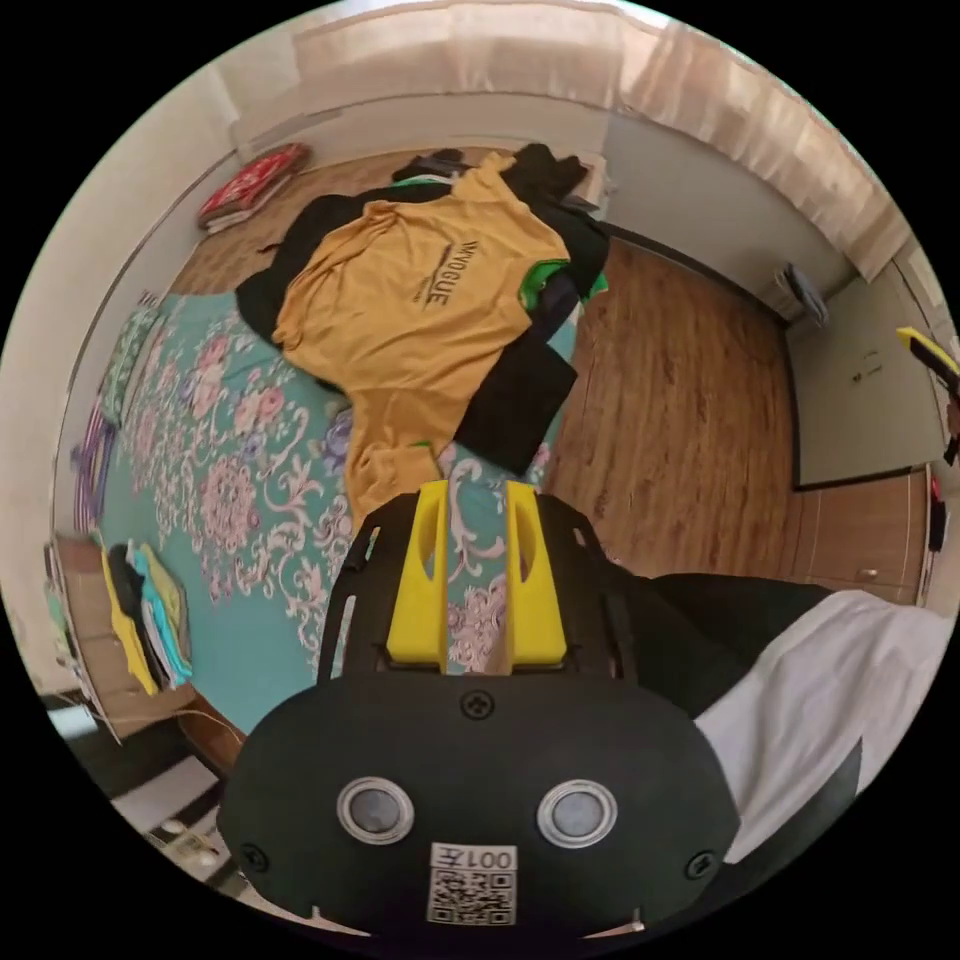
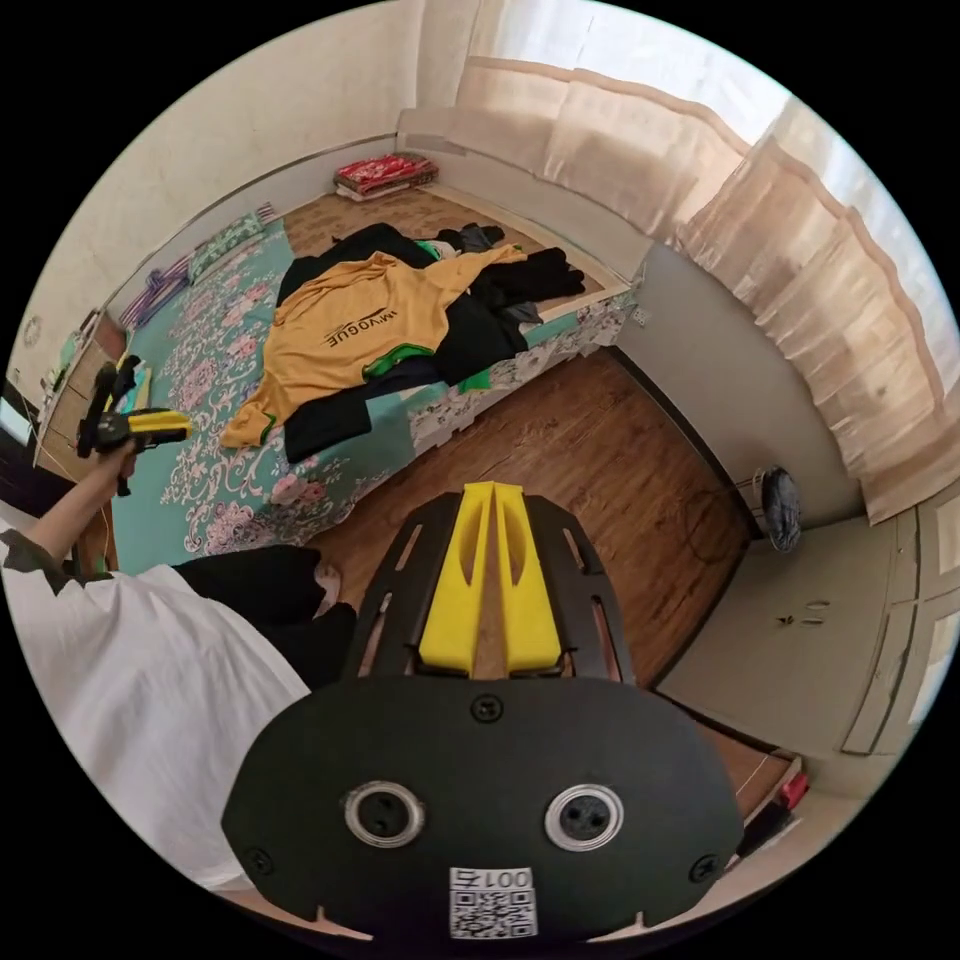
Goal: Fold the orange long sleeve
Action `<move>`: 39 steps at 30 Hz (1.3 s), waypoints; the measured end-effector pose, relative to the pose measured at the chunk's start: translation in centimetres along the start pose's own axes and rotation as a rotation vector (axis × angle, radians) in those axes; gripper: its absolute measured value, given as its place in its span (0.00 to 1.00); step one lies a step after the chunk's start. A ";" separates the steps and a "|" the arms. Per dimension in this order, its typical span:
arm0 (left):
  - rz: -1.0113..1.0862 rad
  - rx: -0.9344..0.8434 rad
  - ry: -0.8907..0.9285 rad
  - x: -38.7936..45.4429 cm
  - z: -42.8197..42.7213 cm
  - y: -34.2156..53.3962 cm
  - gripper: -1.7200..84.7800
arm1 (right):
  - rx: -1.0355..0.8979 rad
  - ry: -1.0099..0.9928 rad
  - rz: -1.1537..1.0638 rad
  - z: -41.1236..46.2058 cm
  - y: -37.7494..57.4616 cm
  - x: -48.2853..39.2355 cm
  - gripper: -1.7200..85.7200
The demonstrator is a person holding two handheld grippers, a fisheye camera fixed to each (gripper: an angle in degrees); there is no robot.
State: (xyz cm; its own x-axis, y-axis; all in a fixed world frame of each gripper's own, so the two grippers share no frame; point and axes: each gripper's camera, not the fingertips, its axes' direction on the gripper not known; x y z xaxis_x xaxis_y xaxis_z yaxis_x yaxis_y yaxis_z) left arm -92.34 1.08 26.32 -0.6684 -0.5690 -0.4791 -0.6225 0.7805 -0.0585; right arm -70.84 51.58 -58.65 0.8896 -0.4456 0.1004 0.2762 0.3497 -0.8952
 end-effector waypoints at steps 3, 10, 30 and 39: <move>0.107 -0.038 -0.099 2.7 5.9 -7.3 0.07 | -0.044 0.030 -0.049 -0.5 -2.8 3.3 0.02; 0.209 -0.128 -0.111 6.0 20.1 -20.6 0.09 | -0.210 -0.042 0.026 -0.2 -8.3 10.9 0.03; -0.015 -0.108 0.225 3.2 23.8 -23.7 0.01 | -0.342 -0.398 -0.487 2.6 -30.9 11.4 0.15; -0.221 0.078 0.331 4.9 17.7 -20.2 0.01 | -0.245 -0.253 -0.722 7.7 -34.8 -1.4 0.21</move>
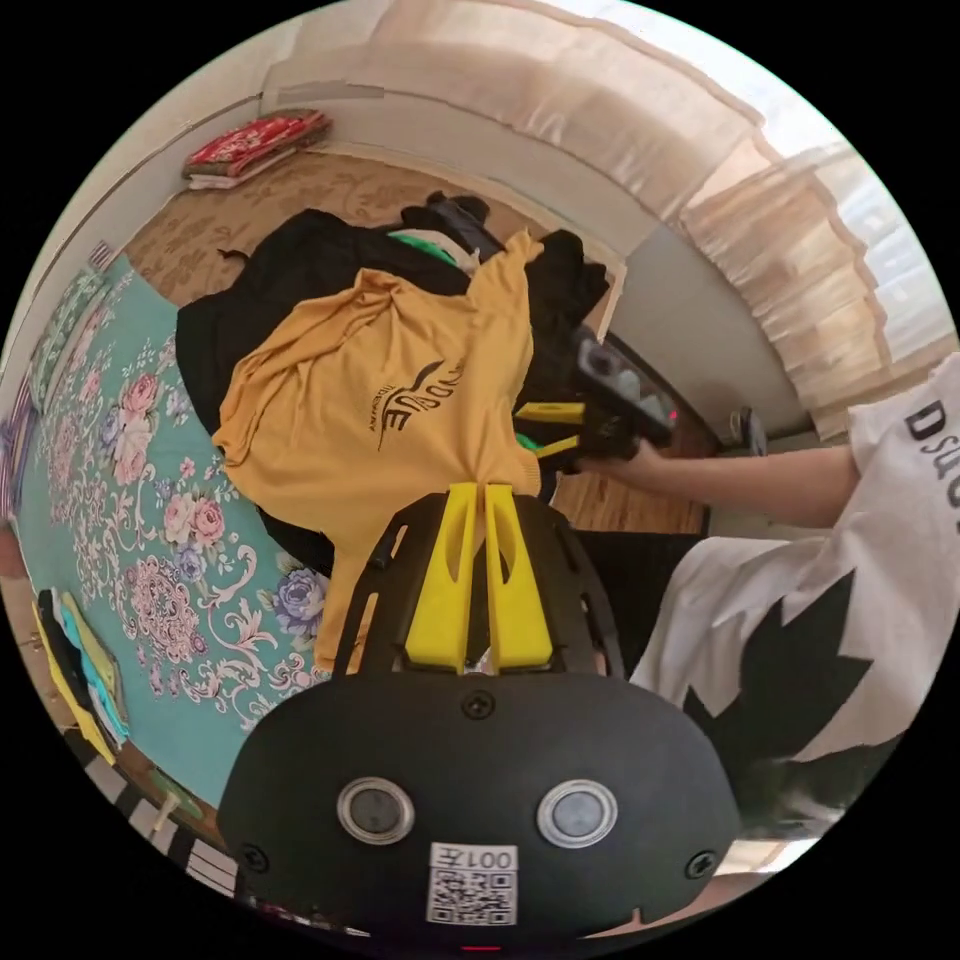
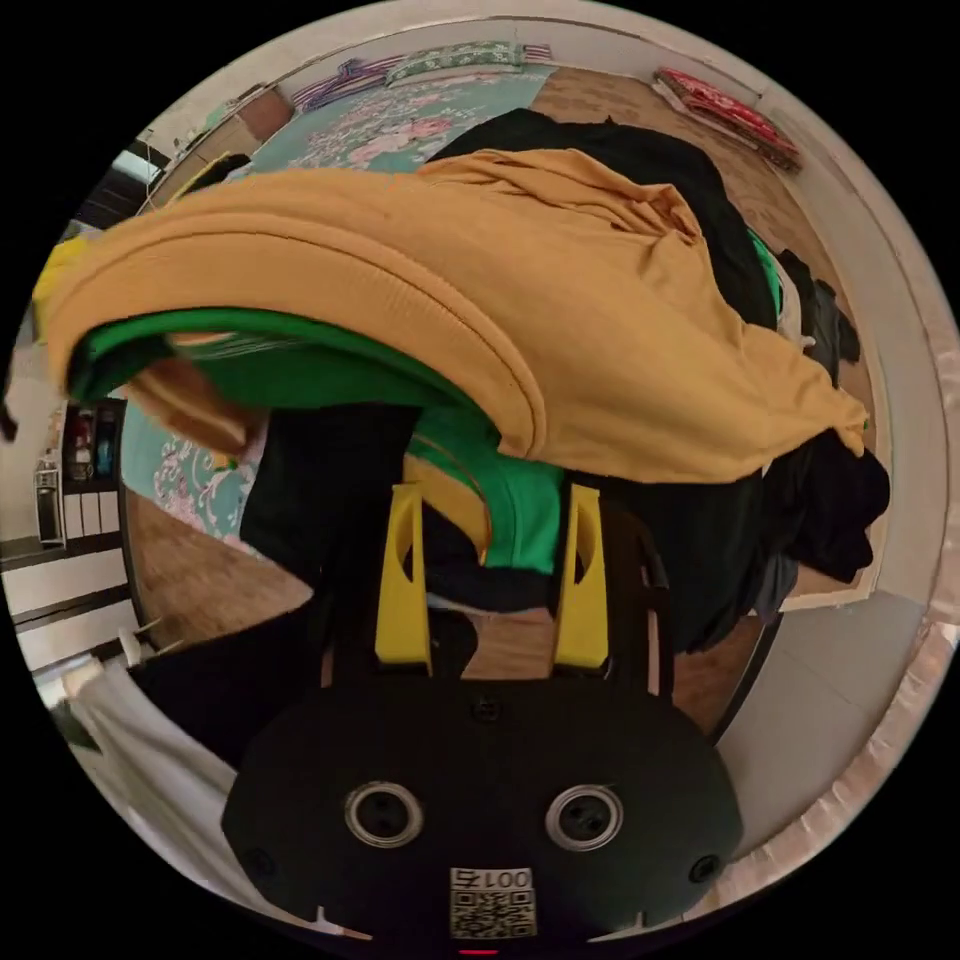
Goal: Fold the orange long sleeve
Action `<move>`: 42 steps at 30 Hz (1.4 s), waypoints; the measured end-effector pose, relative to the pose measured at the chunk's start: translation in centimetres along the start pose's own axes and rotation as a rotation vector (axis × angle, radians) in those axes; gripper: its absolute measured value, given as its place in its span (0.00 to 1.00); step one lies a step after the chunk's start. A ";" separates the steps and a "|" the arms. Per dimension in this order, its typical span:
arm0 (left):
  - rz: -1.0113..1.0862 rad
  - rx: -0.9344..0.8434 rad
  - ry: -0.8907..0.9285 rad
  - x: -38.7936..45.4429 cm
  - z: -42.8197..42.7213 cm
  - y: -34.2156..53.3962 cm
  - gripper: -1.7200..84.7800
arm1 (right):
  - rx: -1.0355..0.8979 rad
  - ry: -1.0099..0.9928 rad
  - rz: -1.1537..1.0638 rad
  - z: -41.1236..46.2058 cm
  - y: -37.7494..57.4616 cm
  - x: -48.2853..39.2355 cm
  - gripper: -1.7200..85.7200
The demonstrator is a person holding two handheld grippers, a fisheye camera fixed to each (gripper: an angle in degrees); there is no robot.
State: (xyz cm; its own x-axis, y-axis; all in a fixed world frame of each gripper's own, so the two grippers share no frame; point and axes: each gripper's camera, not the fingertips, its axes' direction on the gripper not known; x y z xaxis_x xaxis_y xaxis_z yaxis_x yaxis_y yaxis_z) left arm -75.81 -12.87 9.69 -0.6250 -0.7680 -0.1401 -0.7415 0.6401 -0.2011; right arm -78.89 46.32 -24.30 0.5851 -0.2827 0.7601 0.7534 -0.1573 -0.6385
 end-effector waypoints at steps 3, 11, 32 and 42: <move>-0.047 0.102 0.045 1.6 -2.3 2.2 0.01 | 0.073 -0.008 0.081 -0.6 -1.4 0.2 0.17; -0.310 0.499 0.084 5.6 -11.2 15.1 0.01 | 0.414 -0.169 -0.040 -12.9 0.1 2.1 0.03; -0.242 0.901 0.079 18.0 -35.0 54.1 0.01 | 0.706 -0.365 -0.624 -20.7 16.3 -41.6 0.16; -0.288 0.994 -0.054 20.9 -43.5 71.0 0.01 | 0.675 -0.466 -0.848 -18.4 10.3 -50.5 0.06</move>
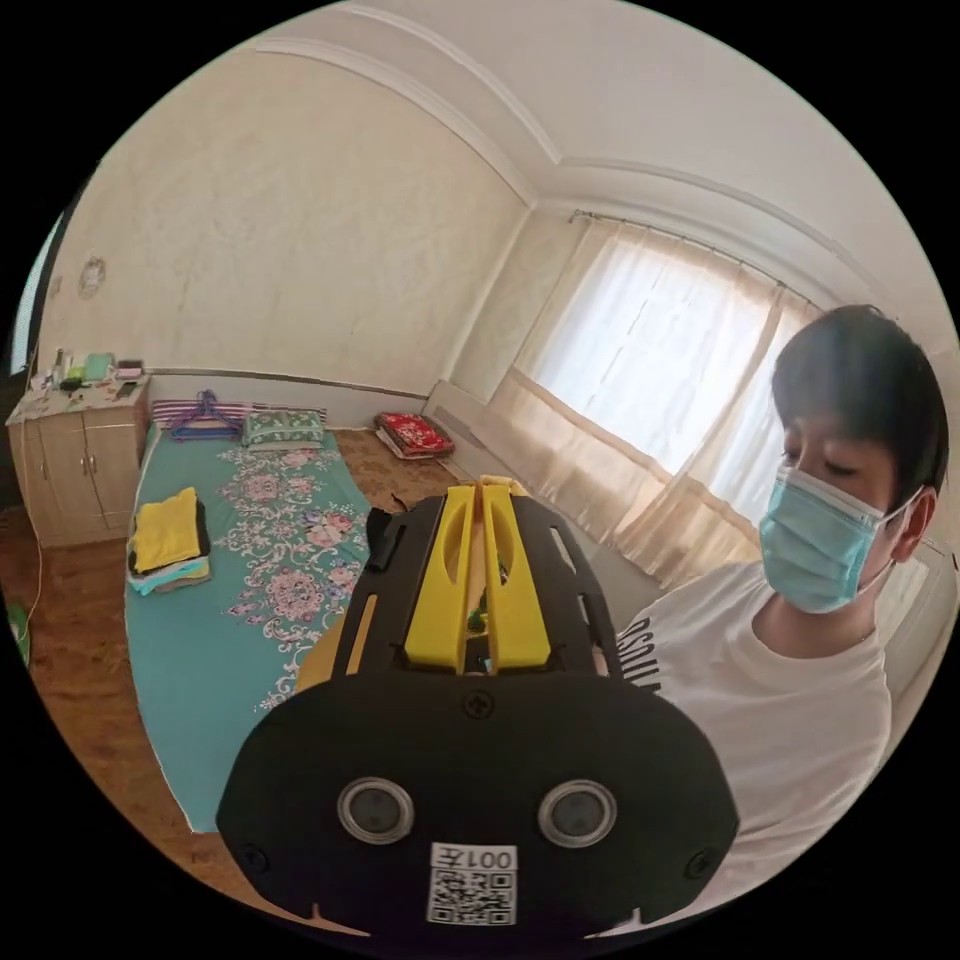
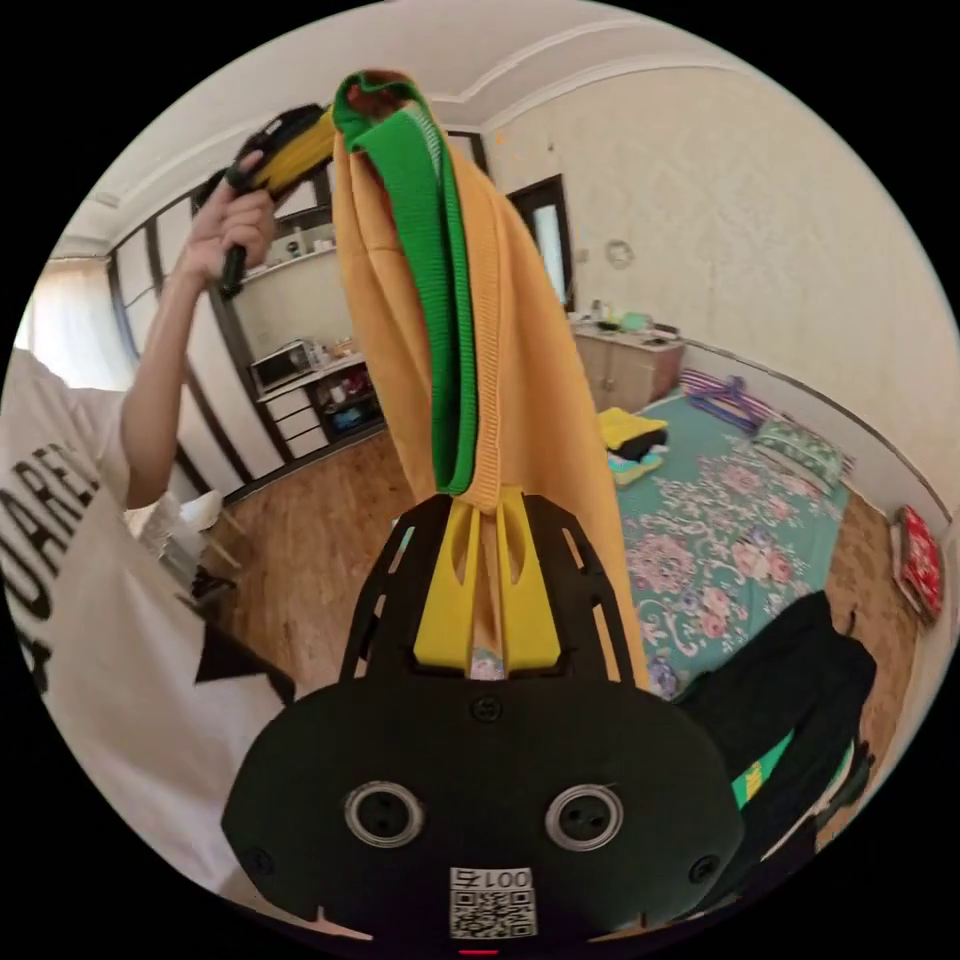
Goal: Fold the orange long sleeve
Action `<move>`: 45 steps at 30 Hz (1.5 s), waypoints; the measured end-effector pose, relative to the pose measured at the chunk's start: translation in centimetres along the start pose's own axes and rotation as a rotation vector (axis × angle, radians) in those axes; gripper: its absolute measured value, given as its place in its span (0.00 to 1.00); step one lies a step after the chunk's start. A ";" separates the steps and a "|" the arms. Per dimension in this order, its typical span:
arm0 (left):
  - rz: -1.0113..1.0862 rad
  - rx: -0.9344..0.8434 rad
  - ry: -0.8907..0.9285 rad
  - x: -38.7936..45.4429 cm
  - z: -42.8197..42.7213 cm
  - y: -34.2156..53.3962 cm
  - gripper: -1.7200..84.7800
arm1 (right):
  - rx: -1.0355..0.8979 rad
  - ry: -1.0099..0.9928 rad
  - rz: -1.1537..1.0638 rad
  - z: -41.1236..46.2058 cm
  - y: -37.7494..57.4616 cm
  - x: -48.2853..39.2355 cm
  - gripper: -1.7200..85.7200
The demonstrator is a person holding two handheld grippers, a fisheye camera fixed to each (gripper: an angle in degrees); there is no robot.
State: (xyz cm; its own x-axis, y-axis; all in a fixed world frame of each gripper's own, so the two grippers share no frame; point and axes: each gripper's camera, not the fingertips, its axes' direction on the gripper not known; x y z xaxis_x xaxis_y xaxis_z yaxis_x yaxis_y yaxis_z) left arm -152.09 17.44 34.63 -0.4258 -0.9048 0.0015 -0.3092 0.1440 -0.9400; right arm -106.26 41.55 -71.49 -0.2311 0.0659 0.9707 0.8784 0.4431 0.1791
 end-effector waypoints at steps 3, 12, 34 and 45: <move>-0.063 -0.024 -0.070 -1.9 -4.2 1.0 0.01 | -0.031 -0.259 -0.031 0.8 0.0 3.0 0.05; -0.254 -0.266 -0.242 -5.5 -8.6 0.7 0.01 | 0.038 -0.398 0.011 5.7 -1.5 13.3 0.04; -0.146 -0.421 0.115 -32.0 0.2 -27.3 0.01 | 0.010 -0.044 0.279 14.0 -13.8 45.9 0.03; 0.276 -0.482 -0.024 -29.5 1.9 -42.9 0.01 | -0.064 0.355 0.007 8.4 -20.1 48.9 0.04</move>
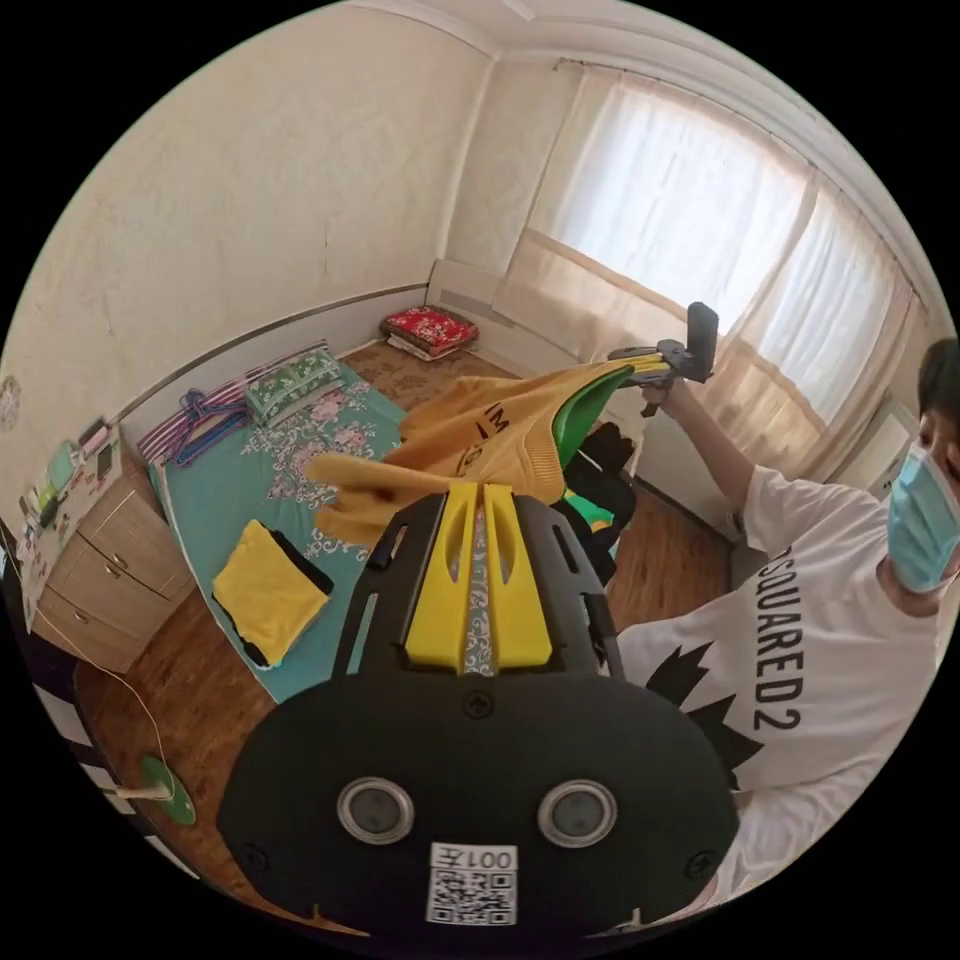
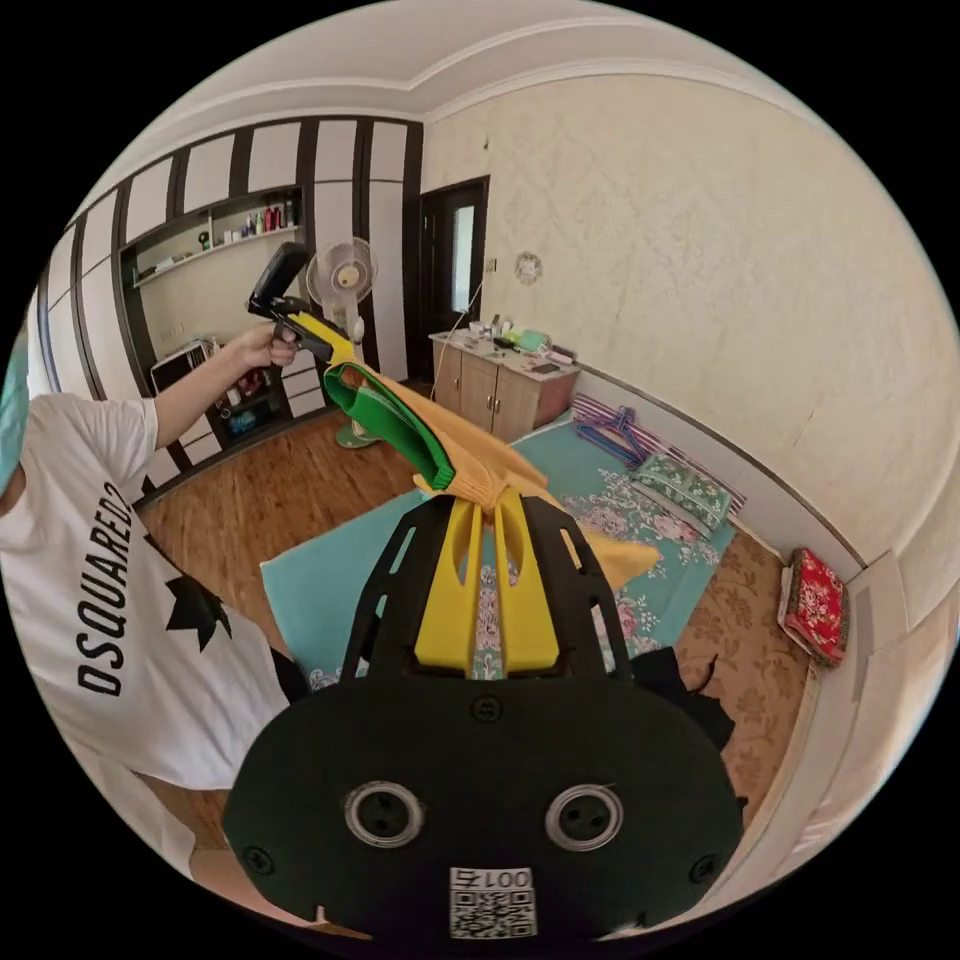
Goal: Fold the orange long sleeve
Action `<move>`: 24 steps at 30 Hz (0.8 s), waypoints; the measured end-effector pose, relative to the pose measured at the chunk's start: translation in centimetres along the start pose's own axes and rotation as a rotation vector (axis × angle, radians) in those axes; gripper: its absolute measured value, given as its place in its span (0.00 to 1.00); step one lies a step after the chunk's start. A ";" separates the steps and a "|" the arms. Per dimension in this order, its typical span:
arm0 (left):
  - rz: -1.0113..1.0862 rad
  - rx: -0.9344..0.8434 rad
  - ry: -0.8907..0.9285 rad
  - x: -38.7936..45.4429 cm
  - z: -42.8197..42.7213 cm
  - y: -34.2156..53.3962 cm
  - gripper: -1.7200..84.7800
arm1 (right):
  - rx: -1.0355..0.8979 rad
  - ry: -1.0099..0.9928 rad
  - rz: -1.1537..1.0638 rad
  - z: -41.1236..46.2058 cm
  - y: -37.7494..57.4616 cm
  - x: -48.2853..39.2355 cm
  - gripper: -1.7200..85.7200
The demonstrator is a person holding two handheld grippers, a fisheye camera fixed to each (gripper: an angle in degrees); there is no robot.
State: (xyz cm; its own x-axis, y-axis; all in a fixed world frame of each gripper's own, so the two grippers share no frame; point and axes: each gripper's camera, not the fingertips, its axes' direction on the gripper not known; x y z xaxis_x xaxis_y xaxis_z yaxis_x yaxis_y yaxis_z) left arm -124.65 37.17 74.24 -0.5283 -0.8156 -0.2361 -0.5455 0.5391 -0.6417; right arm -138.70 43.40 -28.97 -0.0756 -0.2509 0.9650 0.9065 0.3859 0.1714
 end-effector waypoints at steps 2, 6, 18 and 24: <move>0.002 -0.014 -0.018 -0.7 1.8 0.3 0.01 | -0.052 0.010 -0.006 2.0 1.9 0.5 0.04; -0.073 -0.063 -0.013 -3.3 8.3 2.2 0.01 | -0.205 -0.025 0.053 8.5 7.9 2.7 0.04; -0.502 -0.488 0.086 -7.9 26.3 8.1 0.01 | -0.774 -0.275 0.420 27.0 28.8 8.3 0.05; -0.479 -0.522 0.056 -9.8 26.5 4.8 0.01 | -0.733 -0.325 0.588 25.8 30.6 13.2 0.05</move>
State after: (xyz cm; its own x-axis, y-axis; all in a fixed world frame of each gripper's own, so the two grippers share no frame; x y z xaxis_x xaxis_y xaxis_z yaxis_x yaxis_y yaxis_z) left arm -104.91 42.17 54.15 -0.1776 -0.9836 0.0313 -0.9592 0.1659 -0.2287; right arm -122.68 74.81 -5.90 0.4575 0.1024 0.8833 0.8606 -0.3011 -0.4108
